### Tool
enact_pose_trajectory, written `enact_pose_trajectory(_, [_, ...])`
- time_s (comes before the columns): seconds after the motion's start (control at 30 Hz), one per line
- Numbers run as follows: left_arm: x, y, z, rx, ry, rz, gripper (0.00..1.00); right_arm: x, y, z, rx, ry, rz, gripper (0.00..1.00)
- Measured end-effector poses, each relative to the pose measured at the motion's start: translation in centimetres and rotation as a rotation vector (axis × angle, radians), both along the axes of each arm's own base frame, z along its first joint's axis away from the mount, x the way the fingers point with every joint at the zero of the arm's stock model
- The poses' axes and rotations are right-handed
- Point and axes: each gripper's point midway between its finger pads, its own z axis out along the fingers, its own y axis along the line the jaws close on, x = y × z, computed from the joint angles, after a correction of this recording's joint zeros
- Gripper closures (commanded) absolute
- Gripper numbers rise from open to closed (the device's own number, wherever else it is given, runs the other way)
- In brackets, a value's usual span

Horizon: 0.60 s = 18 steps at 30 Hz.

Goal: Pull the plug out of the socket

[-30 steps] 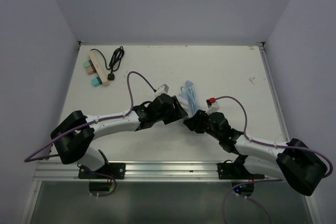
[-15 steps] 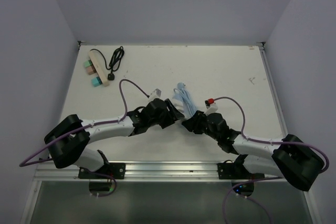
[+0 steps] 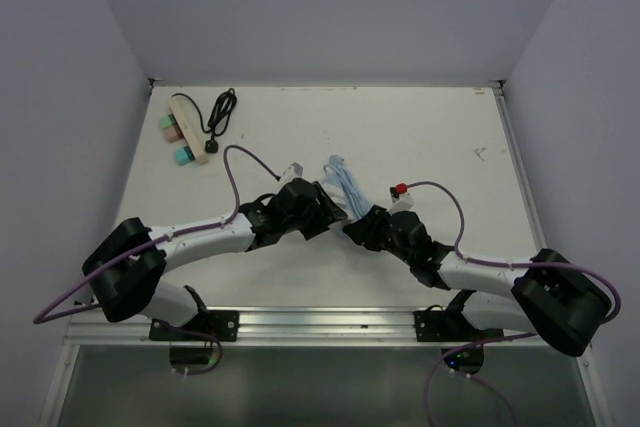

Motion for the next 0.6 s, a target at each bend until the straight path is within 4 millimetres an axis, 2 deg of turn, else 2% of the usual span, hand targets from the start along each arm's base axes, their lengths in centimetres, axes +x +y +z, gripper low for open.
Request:
enact_pose_trajectory(0.37, [0.9,1.6,1.8,-0.038,0.000,0.036,1.00,0.9,1.1,1.5,0.057,0.013,-0.028,1.00])
enact_pose_trajectory(0.4, [1.0,1.8,1.9,-0.035,-0.004,0.038,1.00,1.2,0.5,0.8,0.018,0.021,-0.056,1.00])
enact_pose_trajectory(0.5, [1.6,3.0,2.5,-0.023,-0.019,0.072,1.00,1.5,-4.0,-4.1,-0.161,0.117,-0.208,1.00])
enact_pose_trajectory(0.6, [1.9,3.4,2.6,-0.017,-0.027,0.088,1.00,2.3,-5.6,-4.4,-0.213,0.112,-0.286,1.00])
